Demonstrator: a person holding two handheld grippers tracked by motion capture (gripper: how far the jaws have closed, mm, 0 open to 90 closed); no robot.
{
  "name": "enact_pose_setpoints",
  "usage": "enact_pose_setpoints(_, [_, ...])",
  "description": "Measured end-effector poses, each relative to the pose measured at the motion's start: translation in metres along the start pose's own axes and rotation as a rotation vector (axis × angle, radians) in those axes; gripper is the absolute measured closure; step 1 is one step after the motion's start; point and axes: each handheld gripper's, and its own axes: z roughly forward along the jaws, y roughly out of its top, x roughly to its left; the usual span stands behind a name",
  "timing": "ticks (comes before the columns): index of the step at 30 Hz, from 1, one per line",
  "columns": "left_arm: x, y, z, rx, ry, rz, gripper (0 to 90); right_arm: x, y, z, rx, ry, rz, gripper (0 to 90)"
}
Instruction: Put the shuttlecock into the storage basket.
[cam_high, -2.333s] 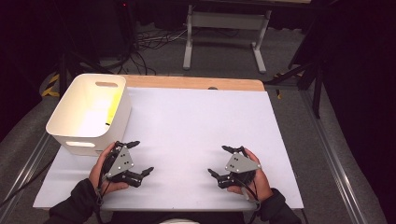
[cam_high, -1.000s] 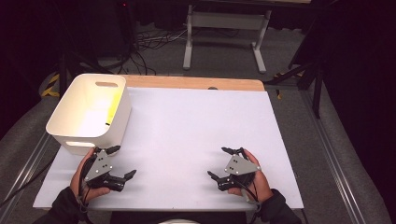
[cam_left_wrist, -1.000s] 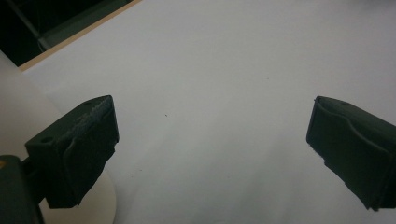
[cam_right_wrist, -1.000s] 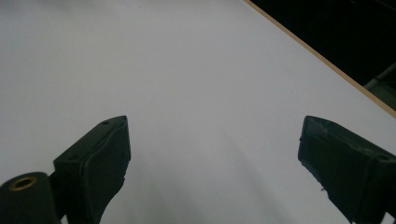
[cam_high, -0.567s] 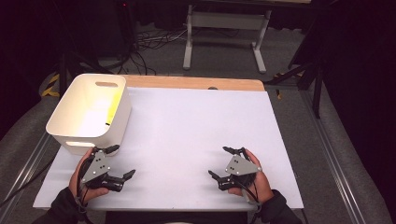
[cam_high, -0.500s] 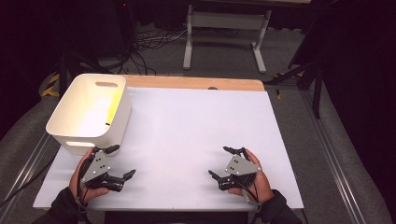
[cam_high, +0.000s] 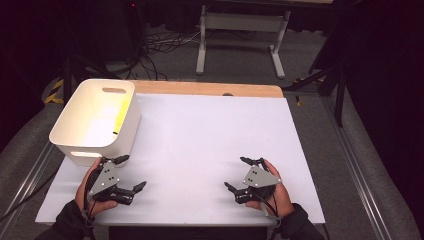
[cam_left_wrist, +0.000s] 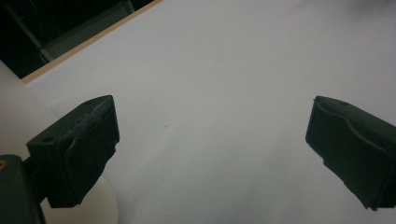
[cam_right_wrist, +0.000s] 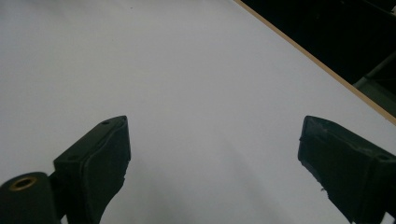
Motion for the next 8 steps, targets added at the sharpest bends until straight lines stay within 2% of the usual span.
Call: enact_pose_setpoints(8, [0.0007,-0.0011,0.0005,0.008,0.01,-0.002,3.7,-0.0053,-0.0021,0.0057,0.005,0.011,0.013,10.5])
